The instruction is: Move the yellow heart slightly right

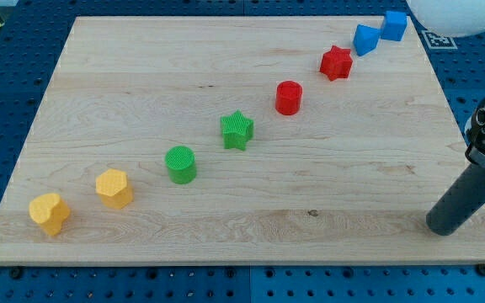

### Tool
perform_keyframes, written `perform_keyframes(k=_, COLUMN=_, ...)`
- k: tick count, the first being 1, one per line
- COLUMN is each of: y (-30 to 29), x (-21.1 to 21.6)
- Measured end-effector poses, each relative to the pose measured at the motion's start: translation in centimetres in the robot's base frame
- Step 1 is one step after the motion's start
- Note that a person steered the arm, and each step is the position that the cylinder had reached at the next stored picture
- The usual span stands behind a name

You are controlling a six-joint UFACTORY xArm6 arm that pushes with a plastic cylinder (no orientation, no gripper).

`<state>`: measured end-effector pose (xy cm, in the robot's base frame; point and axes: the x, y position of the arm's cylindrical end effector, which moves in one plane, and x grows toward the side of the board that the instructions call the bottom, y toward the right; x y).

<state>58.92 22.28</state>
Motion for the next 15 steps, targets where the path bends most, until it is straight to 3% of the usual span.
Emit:
perform_keyframes(k=6, y=0.1, x=1.2)
perform_keyframes(k=7, y=-0.2, x=-4.9)
perform_keyframes(k=8, y=-8.9, x=-4.3)
perform_keyframes(k=9, y=-14.7, x=-0.4)
perform_keyframes(k=10, y=-17.6, x=2.5)
perform_keyframes(k=12, y=-23.9, x=2.9)
perform_keyframes(k=13, y=-31.1, x=3.0)
perform_keyframes(k=15, y=-52.5, x=2.3)
